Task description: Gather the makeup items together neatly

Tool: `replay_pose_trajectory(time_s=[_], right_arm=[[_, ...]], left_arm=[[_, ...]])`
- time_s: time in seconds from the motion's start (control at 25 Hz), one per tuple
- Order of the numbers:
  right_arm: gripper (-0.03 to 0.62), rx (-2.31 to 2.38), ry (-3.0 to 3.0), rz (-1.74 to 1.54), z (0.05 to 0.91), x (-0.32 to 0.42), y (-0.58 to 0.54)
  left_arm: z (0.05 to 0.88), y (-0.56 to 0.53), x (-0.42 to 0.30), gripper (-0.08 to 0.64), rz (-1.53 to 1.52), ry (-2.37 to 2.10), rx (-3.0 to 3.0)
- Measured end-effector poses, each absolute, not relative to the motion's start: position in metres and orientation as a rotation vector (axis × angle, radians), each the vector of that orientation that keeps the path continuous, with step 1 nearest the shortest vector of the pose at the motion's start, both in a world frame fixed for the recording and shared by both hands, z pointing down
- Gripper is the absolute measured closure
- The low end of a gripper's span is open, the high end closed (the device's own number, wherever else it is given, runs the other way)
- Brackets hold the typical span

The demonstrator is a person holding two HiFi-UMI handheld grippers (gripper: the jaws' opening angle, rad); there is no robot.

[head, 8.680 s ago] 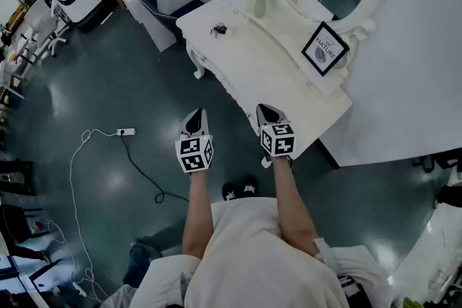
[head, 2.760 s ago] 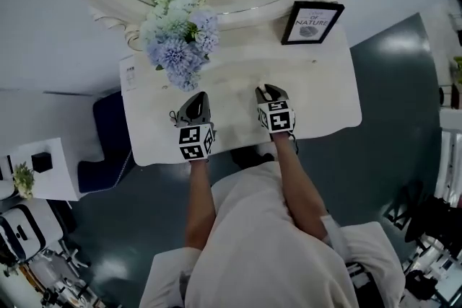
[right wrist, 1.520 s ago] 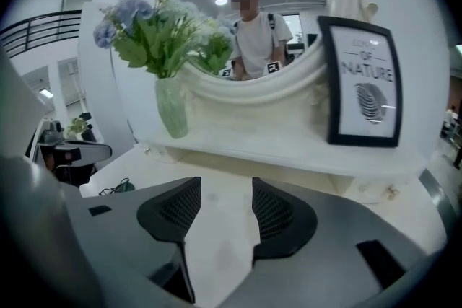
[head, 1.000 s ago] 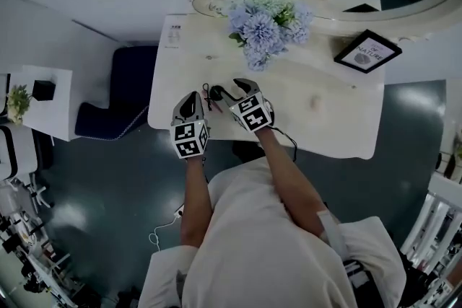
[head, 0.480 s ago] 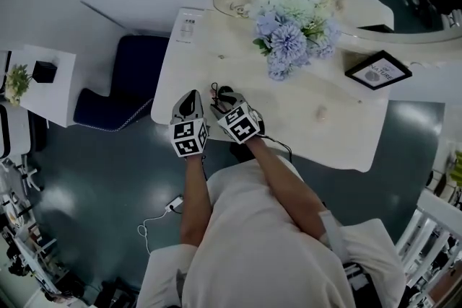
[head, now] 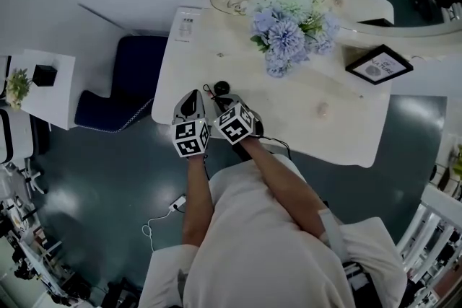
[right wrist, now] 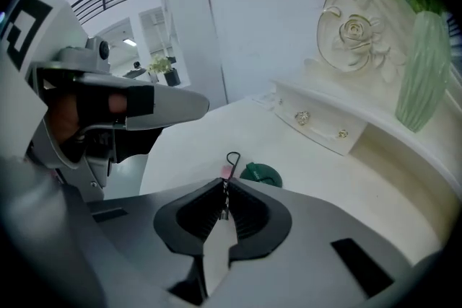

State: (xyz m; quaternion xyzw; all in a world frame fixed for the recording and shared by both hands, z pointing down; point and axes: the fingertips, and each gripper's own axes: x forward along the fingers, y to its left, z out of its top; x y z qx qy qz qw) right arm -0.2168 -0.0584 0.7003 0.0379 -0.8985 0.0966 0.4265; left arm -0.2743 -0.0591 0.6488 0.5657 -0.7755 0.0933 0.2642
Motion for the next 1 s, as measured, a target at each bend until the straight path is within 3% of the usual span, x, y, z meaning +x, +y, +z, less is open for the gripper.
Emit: replay_pose_trajectory(time_s=[1.0], right_arm=[[0.546,0.425,-2.382,0.209,0.647,-0.154,-0.106]], left_arm=[[0.625,-0.066,-0.216,0.546,0.286,-2.05,1.687]])
